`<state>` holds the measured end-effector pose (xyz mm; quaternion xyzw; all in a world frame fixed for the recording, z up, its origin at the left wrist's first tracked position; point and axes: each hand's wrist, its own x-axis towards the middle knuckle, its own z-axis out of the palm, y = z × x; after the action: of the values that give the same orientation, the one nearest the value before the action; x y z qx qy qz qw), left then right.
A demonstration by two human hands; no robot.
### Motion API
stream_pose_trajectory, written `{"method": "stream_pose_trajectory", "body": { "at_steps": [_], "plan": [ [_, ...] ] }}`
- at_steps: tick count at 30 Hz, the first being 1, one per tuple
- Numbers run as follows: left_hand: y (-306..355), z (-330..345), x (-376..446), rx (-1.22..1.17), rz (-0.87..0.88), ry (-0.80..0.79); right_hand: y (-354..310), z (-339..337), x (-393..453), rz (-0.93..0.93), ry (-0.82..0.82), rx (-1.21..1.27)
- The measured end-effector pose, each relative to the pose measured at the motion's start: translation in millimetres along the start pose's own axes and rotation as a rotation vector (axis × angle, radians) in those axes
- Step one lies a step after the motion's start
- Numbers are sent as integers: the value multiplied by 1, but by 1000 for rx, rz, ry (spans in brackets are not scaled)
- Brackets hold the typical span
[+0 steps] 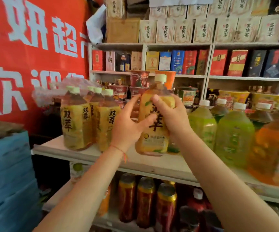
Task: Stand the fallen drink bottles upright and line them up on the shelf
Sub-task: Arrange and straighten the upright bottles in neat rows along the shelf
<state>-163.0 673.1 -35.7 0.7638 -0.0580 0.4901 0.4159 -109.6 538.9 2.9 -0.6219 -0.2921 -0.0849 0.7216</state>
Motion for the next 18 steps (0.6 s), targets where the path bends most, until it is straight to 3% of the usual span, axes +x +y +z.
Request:
{"method": "stream_pose_trajectory", "body": {
  "at_steps": [2, 4, 9, 13, 18],
  "plan": [
    [-18, -13, 4, 285, 174, 265, 10, 24, 9, -41, 134, -43],
    [-38, -26, 7, 446, 216, 417, 23, 43, 20, -83, 202, -137],
    [-77, -42, 20, 538, 5, 251, 64, 71, 48, -46, 253, -289],
    [-94, -46, 26, 508, 50, 221, 89, 90, 69, -11, 283, -355],
    [-106, -42, 25, 440, 45, 238, 110, 116, 87, -5, 181, -356]
  ]
}}
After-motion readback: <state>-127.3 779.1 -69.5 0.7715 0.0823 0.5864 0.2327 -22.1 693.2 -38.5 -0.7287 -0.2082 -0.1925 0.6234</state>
